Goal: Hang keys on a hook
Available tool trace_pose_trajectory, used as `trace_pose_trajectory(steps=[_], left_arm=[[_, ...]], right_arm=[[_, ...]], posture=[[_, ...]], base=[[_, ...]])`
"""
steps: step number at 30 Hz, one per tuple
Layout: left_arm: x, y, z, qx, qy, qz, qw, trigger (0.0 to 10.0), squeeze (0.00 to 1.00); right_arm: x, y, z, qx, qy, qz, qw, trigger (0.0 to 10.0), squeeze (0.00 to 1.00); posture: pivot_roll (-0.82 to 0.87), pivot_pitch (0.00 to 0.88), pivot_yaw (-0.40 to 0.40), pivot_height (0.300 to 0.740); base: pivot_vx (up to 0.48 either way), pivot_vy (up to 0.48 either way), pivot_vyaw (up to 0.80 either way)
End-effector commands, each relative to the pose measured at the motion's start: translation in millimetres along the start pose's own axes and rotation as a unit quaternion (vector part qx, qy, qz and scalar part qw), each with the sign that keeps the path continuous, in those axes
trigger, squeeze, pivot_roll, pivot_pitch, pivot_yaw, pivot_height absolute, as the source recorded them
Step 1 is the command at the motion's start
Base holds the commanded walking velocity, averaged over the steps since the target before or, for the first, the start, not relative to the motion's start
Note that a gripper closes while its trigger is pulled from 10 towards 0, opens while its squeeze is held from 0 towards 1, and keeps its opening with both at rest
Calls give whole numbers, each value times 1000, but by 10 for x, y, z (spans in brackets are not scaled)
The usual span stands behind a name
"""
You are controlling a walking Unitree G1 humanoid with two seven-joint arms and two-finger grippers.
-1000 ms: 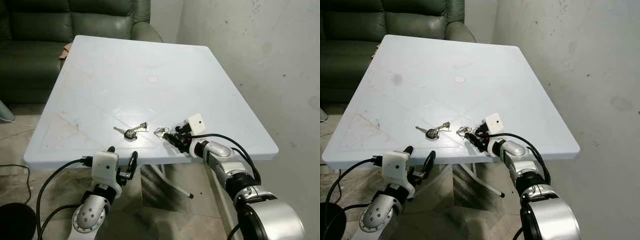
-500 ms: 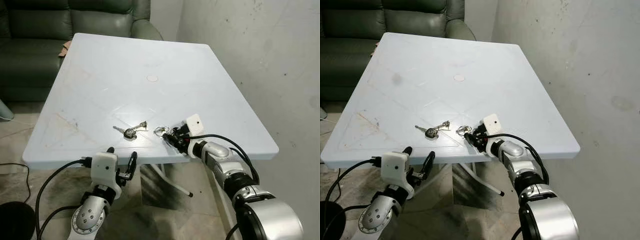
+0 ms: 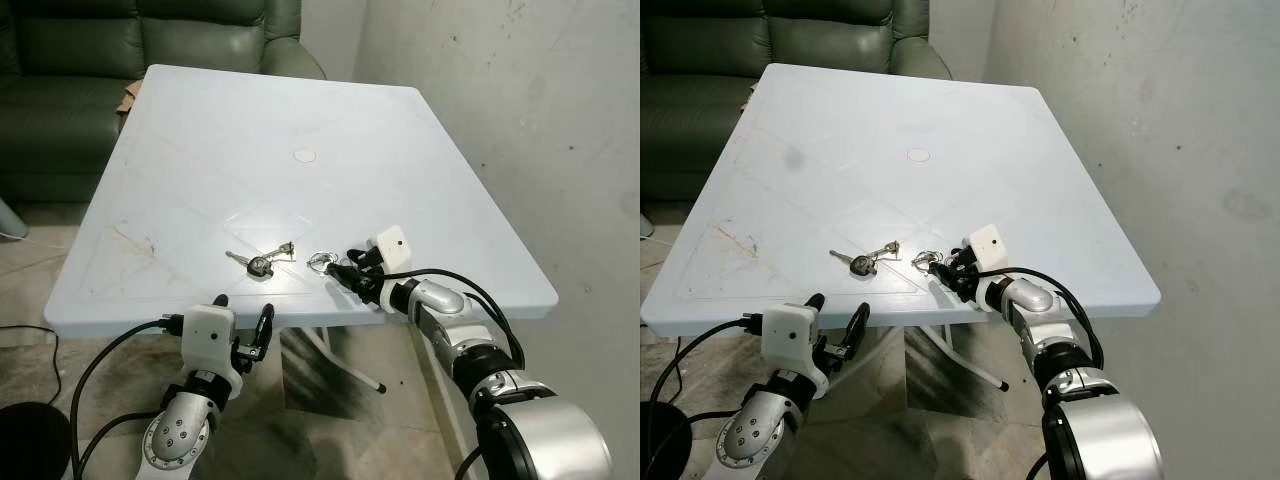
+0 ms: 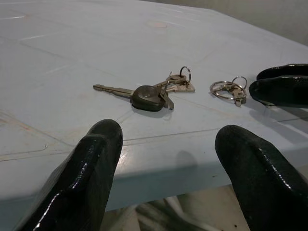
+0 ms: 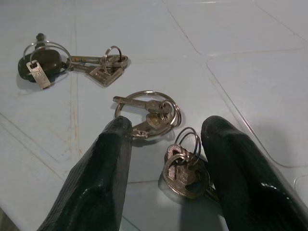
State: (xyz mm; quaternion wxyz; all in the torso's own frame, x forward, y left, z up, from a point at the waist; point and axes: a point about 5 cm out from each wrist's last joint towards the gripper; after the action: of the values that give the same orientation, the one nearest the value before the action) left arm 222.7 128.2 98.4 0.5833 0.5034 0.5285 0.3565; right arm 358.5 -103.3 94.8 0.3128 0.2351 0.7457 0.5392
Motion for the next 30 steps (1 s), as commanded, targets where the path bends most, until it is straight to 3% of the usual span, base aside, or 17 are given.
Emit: trace_pose_trajectory(steps=[1,6,7,8,9,10,30], left_arm=[[-26,27,-12,-3,0,1,1000,10000,0],[-28,27,-14,-3,0,-1,1000,10000,0],[-29,26,-14,-3,1,-1,1000,10000,0],[-30,24,-14,-3,1,-1,1000,10000,0],[-30,24,-14,-3,1,-1,1000,10000,0],[-31,25,-13,-3,1,-1,1000,10000,0],[-39,27,-9,-3,2,-2,1000,10000,0]], right_arm=[[-56,-5,-30,5,-5,-8,1000,9882,0],[-56,-18,-33,10,-7,-7,1000,9529,0],[-54,-16,-33,8,-5,-6,1000,7765,0],[-55,-17,-34,8,-5,-7,1000,4510,0],[-56,-18,-35,8,-6,-8,1000,4314,0],[-54,-16,-36,7,-4,-10,1000,0,0],[-77,-12,-52,4,-4,-16,1000,0,0]], posture=[[96,97,-124,740],[96,98,-126,740],[97,98,-126,740],[97,98,-126,740],[97,99,-127,740],[97,99,-127,740],[99,100,-128,740]], base=[[0,0,0],[0,0,0],[0,0,0],[0,0,0],[0,0,0],[0,0,0],[0,0,0]])
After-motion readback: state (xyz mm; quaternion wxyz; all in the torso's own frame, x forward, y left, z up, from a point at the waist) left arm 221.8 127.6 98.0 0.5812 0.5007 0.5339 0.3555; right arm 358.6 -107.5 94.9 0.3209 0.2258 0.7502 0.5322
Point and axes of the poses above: a point about 5 cm out from each wrist's last joint towards the gripper, its own z axis pointing out of the wrist towards the gripper, its own y axis along the axis of the wrist's last joint, x = y × z, and after that the axes turned 14 degrees about -z, right-handed
